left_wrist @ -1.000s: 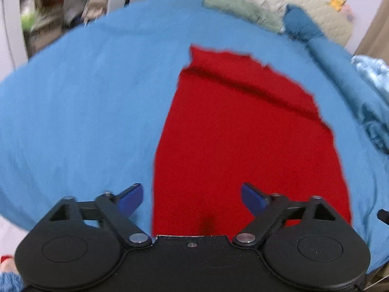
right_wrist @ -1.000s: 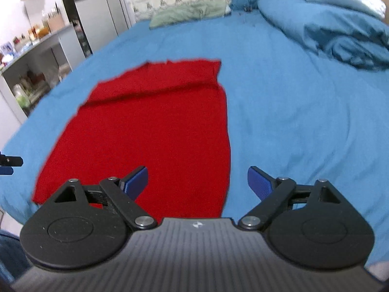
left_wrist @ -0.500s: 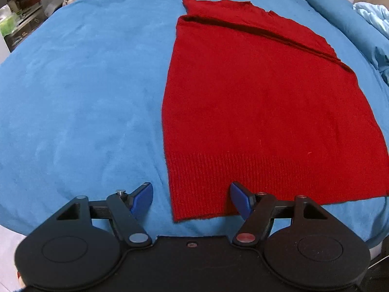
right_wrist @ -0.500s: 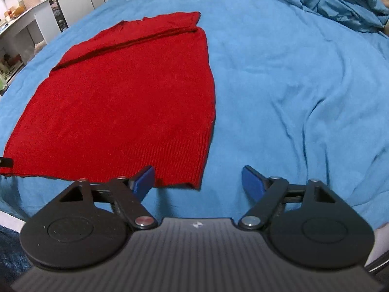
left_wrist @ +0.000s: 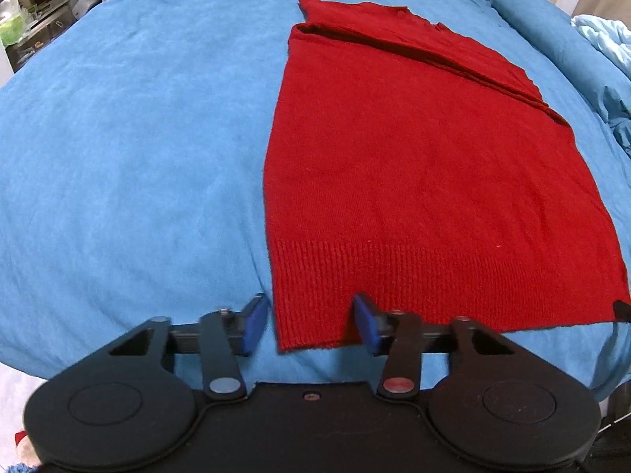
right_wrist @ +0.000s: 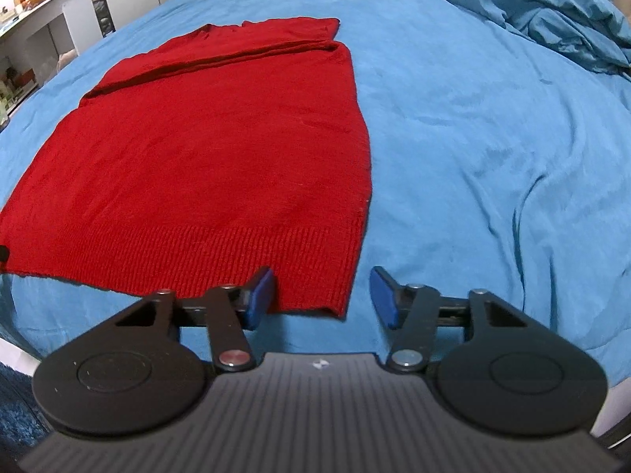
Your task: Fold small clothes
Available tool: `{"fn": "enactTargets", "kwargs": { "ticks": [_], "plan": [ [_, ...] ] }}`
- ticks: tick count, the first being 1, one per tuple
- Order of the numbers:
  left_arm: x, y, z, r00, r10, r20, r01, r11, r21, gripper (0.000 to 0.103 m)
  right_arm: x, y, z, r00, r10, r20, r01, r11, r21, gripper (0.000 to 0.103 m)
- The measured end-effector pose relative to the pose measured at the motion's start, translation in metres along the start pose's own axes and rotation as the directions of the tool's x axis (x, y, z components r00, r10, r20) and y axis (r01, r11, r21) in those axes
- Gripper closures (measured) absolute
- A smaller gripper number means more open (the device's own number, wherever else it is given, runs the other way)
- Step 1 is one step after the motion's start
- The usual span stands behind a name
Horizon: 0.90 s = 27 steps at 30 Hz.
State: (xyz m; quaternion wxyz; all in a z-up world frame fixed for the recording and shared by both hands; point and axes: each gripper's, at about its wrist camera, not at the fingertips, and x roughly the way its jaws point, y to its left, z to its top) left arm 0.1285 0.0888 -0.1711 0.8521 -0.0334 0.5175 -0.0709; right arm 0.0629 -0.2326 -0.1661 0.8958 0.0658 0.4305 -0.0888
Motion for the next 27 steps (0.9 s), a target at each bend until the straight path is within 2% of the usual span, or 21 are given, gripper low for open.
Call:
{"fn": "enactTargets", "kwargs": {
  "ticks": [1,3,5,7,12,15,19,24,27],
  "plan": [
    [-0.002,0.001,0.000,1.000,0.002,-0.001,-0.002,1.000,-0.003,0.065,0.001,0.000,0.000,1.000,0.000,0.000,0.000,1.000,0.002,0.049],
    [-0.003,0.001,0.000,1.000,-0.010,-0.009,0.010,1.000,-0.014,0.083,0.003,0.003,0.001,1.000,0.000,0.000,0.000,1.000,0.005,0.051],
    [-0.004,-0.002,0.001,1.000,-0.006,-0.018,0.005,1.000,-0.008,0.091,0.005,0.007,0.004,1.000,0.006,0.000,-0.006,1.000,-0.009,0.063],
    [-0.005,-0.004,0.003,1.000,0.010,-0.026,-0.010,1.000,0.000,0.097,0.005,0.011,0.006,1.000,0.012,-0.001,-0.012,1.000,-0.022,0.079],
    [-0.016,-0.010,0.005,1.000,0.027,-0.001,-0.027,1.000,0.005,0.099,-0.007,0.006,0.018,0.999,0.037,0.022,-0.037,0.999,0.022,0.081],
    [-0.038,-0.010,0.012,0.998,0.008,0.069,-0.006,1.000,-0.021,0.099,-0.026,-0.003,0.034,0.995,0.088,0.055,-0.092,0.992,0.085,0.082],
    [-0.072,-0.005,0.036,0.986,-0.035,0.164,0.049,0.995,-0.085,0.099,-0.054,-0.022,0.073,0.976,0.186,0.115,-0.206,0.958,0.197,0.083],
    [-0.105,-0.007,0.099,0.964,-0.060,0.258,0.092,0.989,-0.114,0.099,-0.070,-0.042,0.141,0.945,0.260,0.201,-0.308,0.912,0.272,0.083],
    [-0.112,-0.010,0.156,0.947,-0.084,0.309,0.130,0.983,-0.131,0.099,-0.067,-0.051,0.193,0.921,0.284,0.267,-0.359,0.885,0.296,0.083]
  ]
}}
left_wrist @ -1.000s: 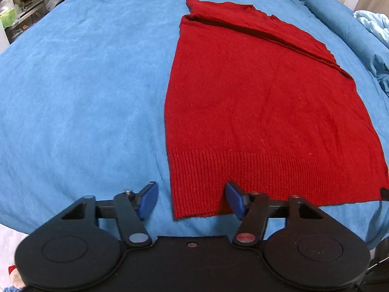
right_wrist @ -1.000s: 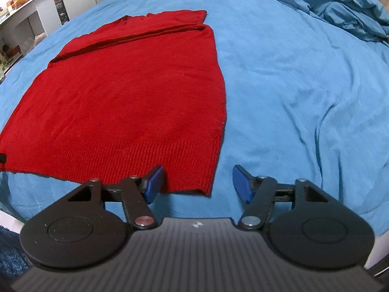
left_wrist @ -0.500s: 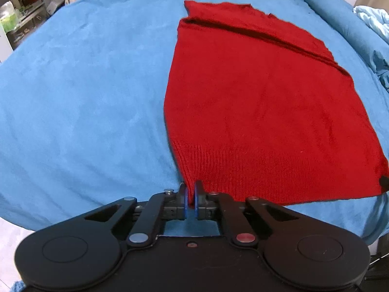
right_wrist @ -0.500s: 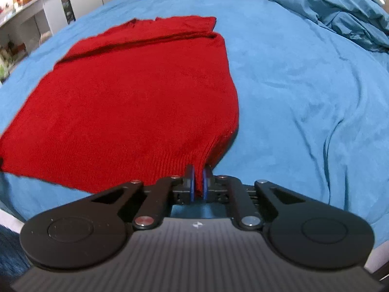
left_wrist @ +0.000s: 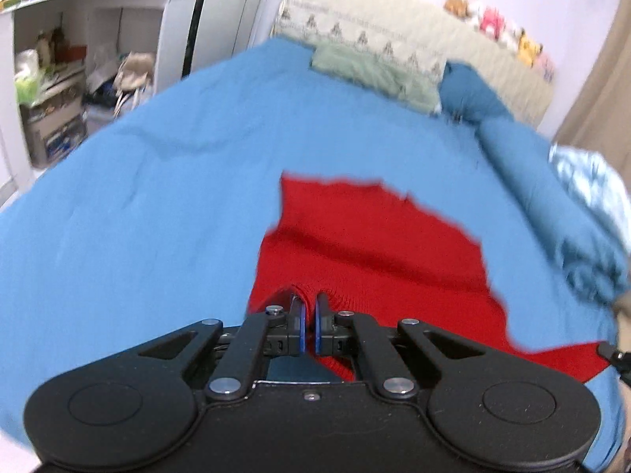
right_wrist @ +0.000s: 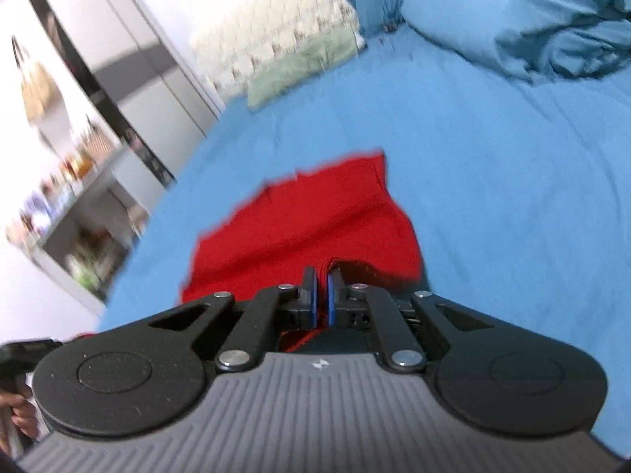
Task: Fold small clothes
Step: 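Grasp the sweater hem with both tools and lift it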
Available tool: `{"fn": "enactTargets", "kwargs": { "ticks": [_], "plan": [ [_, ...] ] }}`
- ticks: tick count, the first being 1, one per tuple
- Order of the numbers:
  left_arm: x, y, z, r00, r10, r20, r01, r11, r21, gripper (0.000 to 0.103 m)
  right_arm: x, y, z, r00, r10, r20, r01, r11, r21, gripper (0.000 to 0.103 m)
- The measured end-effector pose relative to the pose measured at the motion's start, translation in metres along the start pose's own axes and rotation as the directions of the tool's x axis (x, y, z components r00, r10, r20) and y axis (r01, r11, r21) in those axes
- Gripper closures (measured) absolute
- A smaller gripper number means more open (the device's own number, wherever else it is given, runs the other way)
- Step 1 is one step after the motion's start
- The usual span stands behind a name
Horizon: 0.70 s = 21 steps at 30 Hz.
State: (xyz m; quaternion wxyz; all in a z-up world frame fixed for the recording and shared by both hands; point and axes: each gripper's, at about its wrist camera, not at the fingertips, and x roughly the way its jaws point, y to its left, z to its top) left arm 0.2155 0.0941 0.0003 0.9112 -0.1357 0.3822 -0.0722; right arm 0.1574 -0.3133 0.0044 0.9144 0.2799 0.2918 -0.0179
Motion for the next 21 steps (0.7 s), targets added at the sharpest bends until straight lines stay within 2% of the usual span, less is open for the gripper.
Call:
{"fn": "enactTargets", "kwargs": {
  "ticks": [3,6,10,13,17,21],
  "plan": [
    [0.026,-0.013,0.052,0.999,-0.004,0.034,0.004,1.000,0.005,0.099,0.032,0.008,0.055,0.999,0.015,0.041,-0.016,1.000,0.007,0.083],
    [0.069,-0.022,0.099,0.998,0.007,0.063,-0.007,1.000,0.011,0.099,0.085,0.012,0.107,0.998,0.005,0.055,-0.007,0.999,0.037,0.083],
    [0.156,-0.026,0.143,0.997,0.031,0.076,-0.033,0.999,0.027,0.099,0.172,0.006,0.151,0.998,-0.052,0.038,0.049,0.997,0.067,0.083],
    [0.230,-0.017,0.151,0.998,0.055,0.041,-0.056,0.998,0.007,0.099,0.244,-0.007,0.160,0.994,-0.110,0.018,0.108,0.993,0.051,0.083],
    [0.311,-0.002,0.140,0.996,0.083,-0.005,-0.084,0.996,-0.011,0.099,0.325,-0.036,0.147,0.990,-0.142,-0.015,0.142,0.988,0.063,0.083],
    [0.356,0.012,0.129,0.997,0.078,-0.025,-0.079,0.995,-0.055,0.099,0.373,-0.055,0.137,0.987,-0.159,-0.010,0.159,0.987,0.023,0.083]
  ]
}}
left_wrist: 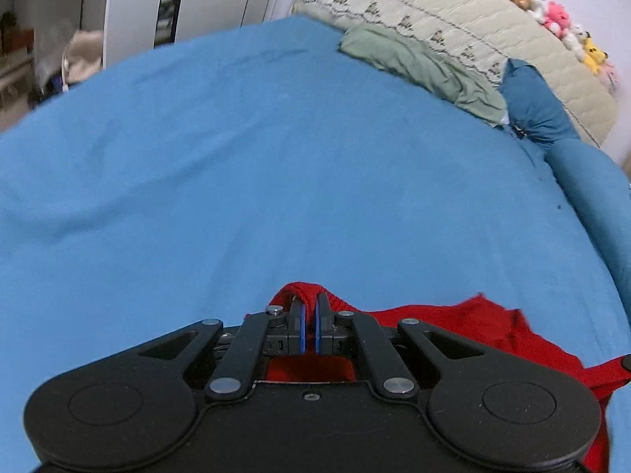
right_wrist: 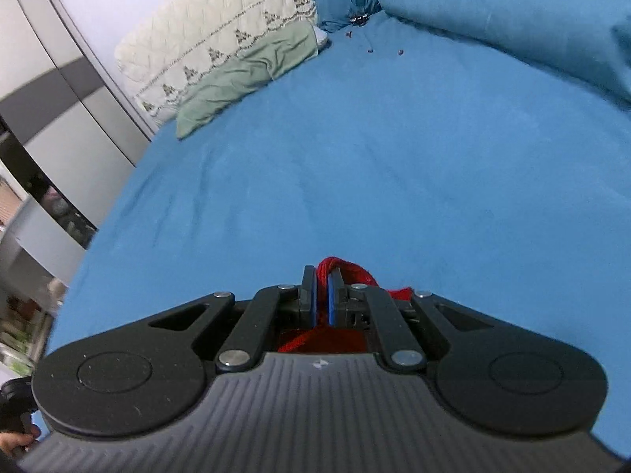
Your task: Fold small clothes
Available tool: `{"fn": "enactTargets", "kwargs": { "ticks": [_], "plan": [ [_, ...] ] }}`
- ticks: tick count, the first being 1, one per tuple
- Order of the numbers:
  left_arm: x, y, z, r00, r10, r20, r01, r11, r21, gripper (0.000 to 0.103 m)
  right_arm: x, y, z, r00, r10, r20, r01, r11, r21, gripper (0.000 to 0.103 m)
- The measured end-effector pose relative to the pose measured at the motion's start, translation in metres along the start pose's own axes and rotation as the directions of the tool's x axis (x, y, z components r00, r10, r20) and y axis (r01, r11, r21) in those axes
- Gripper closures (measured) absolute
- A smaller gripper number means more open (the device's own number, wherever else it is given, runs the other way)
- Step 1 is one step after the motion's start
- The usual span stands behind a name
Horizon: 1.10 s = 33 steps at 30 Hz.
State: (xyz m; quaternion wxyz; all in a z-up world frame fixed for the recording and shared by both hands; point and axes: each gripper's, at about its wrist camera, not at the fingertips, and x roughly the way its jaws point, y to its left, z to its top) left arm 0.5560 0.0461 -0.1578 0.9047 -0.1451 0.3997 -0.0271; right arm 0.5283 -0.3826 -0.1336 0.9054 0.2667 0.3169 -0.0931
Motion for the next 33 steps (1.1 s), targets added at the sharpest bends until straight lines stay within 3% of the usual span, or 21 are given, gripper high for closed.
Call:
{"fn": "enactTargets", "kwargs": {
  "ticks": [4,5,6,7,8,9,12,15,18,21,28,30,33],
  "plan": [
    [0.012,0.003,-0.006,1.000,-0.004,0.029,0.004,1.000,-0.019,0.095,0.025,-0.008,-0.003,1.000,0.001,0.014,-0.001,1.000,-0.025,0.079],
    [0.008,0.003,-0.006,0.998,-0.001,0.055,0.002,1.000,-0.015,0.086,0.025,-0.008,-0.004,1.000,-0.009,0.028,0.010,0.999,-0.036,0.077],
    [-0.001,0.003,-0.007,0.996,0.004,0.087,-0.003,1.000,-0.007,0.062,0.021,-0.010,-0.008,0.999,-0.006,0.040,0.007,0.999,-0.041,0.066],
    [-0.013,0.002,-0.008,0.992,0.004,0.127,-0.005,1.000,0.007,0.051,0.014,-0.012,-0.010,0.998,0.017,0.063,-0.014,0.999,-0.043,0.040],
    [-0.024,-0.001,-0.008,0.987,0.001,0.164,-0.005,1.000,0.027,0.039,0.006,-0.012,-0.013,0.995,0.031,0.093,-0.026,0.998,-0.057,0.027],
    [-0.034,-0.003,-0.013,0.982,-0.005,0.188,-0.005,0.999,0.053,0.039,-0.003,-0.009,-0.018,0.992,0.040,0.118,-0.029,0.996,-0.088,0.016],
    [-0.063,-0.015,-0.026,0.980,-0.049,0.195,0.019,0.988,0.150,0.036,-0.031,0.002,-0.042,0.990,0.087,0.106,-0.064,0.977,-0.202,0.016],
    [-0.070,-0.022,-0.051,0.987,-0.105,0.119,0.077,0.972,0.220,0.031,-0.042,0.012,-0.076,0.991,0.127,0.041,-0.111,0.954,-0.278,0.016],
    [-0.054,-0.023,-0.077,0.996,-0.075,0.047,0.059,0.959,0.279,0.031,-0.034,0.016,-0.102,0.997,0.081,-0.012,-0.080,0.941,-0.328,0.016],
    [-0.039,-0.013,-0.097,0.999,-0.041,0.003,0.038,0.953,0.299,0.031,-0.020,-0.003,-0.116,1.000,0.006,-0.025,-0.013,0.962,-0.272,0.019],
    [-0.042,-0.020,-0.098,1.000,-0.017,0.013,0.013,0.953,0.304,0.031,-0.026,0.001,-0.119,1.000,-0.002,0.019,0.007,0.963,-0.270,0.019],
    [-0.045,-0.030,-0.097,1.000,0.006,0.021,-0.012,0.949,0.315,0.031,-0.050,-0.002,-0.113,0.998,0.011,0.056,0.004,0.962,-0.274,0.019],
    [-0.063,-0.052,-0.095,0.998,-0.036,0.046,0.020,0.949,0.315,0.030,-0.105,0.004,-0.108,0.983,0.002,0.183,0.054,0.952,-0.301,0.016]
  ]
}}
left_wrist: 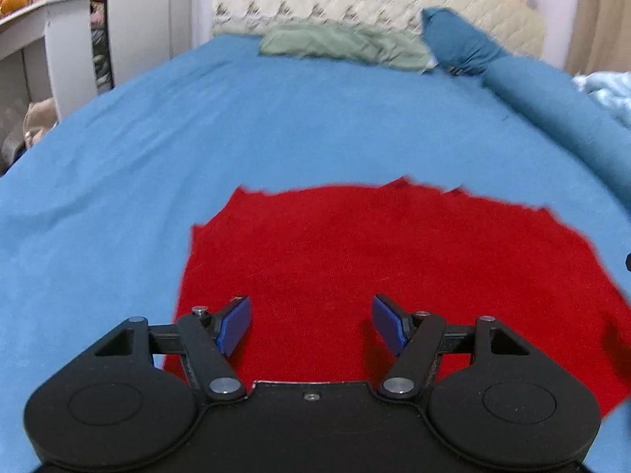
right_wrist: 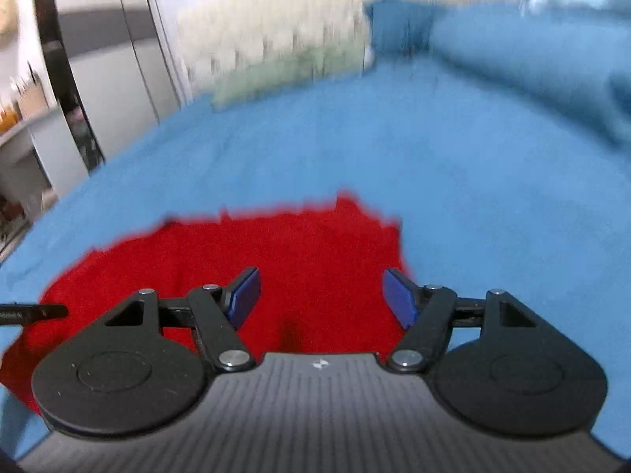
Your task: Fold small clothes
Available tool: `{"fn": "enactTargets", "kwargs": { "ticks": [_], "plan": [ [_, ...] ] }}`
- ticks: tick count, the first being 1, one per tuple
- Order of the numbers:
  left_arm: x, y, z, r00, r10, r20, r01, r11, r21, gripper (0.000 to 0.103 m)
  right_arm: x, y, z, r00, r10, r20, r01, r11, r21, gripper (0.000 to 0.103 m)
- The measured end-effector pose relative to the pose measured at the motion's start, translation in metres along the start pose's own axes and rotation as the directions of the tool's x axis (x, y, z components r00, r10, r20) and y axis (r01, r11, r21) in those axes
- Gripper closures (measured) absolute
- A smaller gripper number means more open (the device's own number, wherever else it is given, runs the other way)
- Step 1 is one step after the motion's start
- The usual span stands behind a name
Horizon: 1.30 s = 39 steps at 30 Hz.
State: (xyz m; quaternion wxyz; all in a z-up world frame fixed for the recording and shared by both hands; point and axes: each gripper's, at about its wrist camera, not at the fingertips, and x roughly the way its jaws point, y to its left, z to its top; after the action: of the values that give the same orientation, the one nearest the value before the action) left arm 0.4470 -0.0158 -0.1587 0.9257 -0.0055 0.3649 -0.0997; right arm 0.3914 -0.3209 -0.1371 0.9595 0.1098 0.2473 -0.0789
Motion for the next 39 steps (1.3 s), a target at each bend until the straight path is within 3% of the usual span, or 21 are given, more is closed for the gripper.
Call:
{"fn": "enactTargets", "kwargs": {
  "ticks": [1,2,3,5,12,18,24,30,32,36,39],
  "plan": [
    [-0.009,-0.010,0.003,1.000,-0.018,0.004,0.018,1.000,0.003,0.029,-0.013,0.000,0.002,0.999,-0.028,0.018,0.029,0.999,-0.014,0.016],
    [-0.014,-0.019,0.005,0.999,-0.039,0.004,0.039,0.999,0.011,0.023,-0.027,0.000,0.003,0.998,-0.057,0.035,0.058,0.998,-0.031,0.016],
    [-0.018,-0.030,0.008,0.998,-0.059,0.004,0.059,0.998,0.025,0.010,-0.037,-0.002,0.002,0.996,-0.079,0.045,0.082,0.996,-0.046,0.016],
    [-0.021,-0.054,0.011,0.996,-0.091,0.010,0.090,0.994,0.055,0.004,-0.050,-0.008,-0.005,0.993,-0.109,0.040,0.111,0.992,-0.063,0.015],
    [0.012,-0.095,0.004,0.991,-0.119,-0.053,0.122,0.990,0.065,0.004,-0.042,-0.026,-0.040,0.989,-0.141,-0.048,0.139,0.990,-0.039,0.016],
    [0.039,-0.095,-0.003,0.993,-0.041,-0.107,0.050,0.995,0.085,0.004,-0.006,-0.029,-0.066,0.984,-0.156,-0.091,0.154,0.988,-0.027,0.020],
    [0.057,-0.087,-0.008,0.991,-0.041,-0.131,0.052,0.995,0.085,0.000,0.010,-0.014,-0.081,0.982,-0.156,-0.104,0.146,0.984,-0.098,0.032],
    [0.063,-0.089,-0.013,0.992,-0.025,-0.122,0.037,0.994,0.101,0.000,0.013,-0.003,-0.079,0.984,-0.131,-0.120,0.113,0.983,-0.146,0.064],
    [0.065,-0.087,-0.012,0.992,-0.034,-0.124,0.047,0.993,0.107,0.000,0.012,-0.005,-0.073,0.984,-0.112,-0.139,0.098,0.989,-0.107,0.077],
    [0.059,-0.082,-0.002,0.985,-0.067,-0.159,0.089,0.987,0.132,0.000,0.003,-0.024,-0.045,0.983,-0.018,-0.180,0.045,0.988,0.145,0.079],
    [0.040,-0.062,0.009,0.988,-0.077,-0.133,0.093,0.988,0.122,0.000,-0.014,-0.028,-0.011,0.985,0.123,-0.119,-0.079,0.943,0.322,0.080]
  ]
}}
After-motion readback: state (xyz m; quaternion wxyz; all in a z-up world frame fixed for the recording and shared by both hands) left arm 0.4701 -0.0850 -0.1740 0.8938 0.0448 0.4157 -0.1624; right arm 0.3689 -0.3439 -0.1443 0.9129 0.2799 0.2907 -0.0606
